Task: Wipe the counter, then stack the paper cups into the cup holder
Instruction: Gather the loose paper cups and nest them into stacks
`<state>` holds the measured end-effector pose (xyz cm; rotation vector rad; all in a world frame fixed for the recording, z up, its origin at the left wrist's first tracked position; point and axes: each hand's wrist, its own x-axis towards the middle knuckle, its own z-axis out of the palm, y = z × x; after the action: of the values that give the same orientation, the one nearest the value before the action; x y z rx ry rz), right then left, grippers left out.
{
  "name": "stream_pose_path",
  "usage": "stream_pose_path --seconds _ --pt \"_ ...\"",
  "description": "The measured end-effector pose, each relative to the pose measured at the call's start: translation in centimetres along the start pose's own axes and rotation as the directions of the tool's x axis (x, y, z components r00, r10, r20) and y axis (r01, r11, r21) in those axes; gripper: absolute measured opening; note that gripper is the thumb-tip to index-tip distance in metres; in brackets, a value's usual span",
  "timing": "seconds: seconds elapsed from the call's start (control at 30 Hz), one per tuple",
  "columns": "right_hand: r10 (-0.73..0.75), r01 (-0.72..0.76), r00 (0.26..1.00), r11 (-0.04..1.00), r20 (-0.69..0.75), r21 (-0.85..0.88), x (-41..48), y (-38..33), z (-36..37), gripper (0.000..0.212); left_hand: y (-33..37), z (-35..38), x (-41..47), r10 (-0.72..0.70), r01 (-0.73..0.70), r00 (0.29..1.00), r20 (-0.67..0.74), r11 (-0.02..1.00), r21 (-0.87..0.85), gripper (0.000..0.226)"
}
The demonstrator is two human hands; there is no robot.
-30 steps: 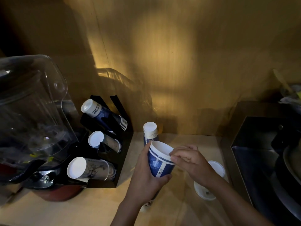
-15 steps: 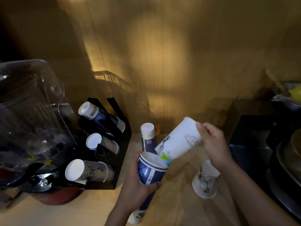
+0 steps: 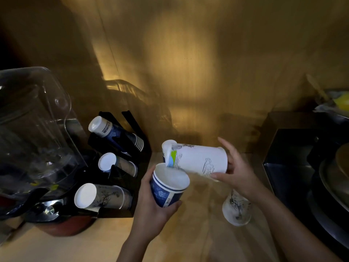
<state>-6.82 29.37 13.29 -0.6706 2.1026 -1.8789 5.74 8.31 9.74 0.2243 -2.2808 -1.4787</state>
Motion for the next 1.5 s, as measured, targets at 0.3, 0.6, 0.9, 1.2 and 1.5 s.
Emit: stream_pose_path --seconds 0.3,0.6,0.9,1.2,1.5 --pt "-0.077 0.093 0.994 0.972 -0.082 0.217 0.0 -1.4 1.3 0.063 0.5 1.3 0.3 0.044 -0.044 0.998 0.049 0.999 -0.013 0.099" --pt "0.078 -0.152 0.972 0.928 0.221 0.34 -0.8 -2.2 0.8 0.068 -1.3 1.7 0.2 -0.026 0.027 0.999 0.038 1.0 -0.01 0.095" --pt "-0.236 0.352 0.931 0.367 0.279 -0.861 -0.8 -3.8 1.5 0.084 -0.6 2.8 0.5 0.049 -0.063 0.995 0.086 0.983 0.173 0.083" --pt "-0.175 0.091 0.975 0.873 -0.134 -0.478 -2.1 -2.1 -0.7 0.068 -0.8 2.9 0.4 0.055 -0.058 0.996 0.067 0.997 0.044 0.109" --pt "0.017 -0.127 0.897 0.967 -0.441 -0.221 -5.0 2.2 -3.7 0.071 -1.7 4.6 -0.2 -0.046 0.047 0.996 0.081 0.999 -0.011 0.113"
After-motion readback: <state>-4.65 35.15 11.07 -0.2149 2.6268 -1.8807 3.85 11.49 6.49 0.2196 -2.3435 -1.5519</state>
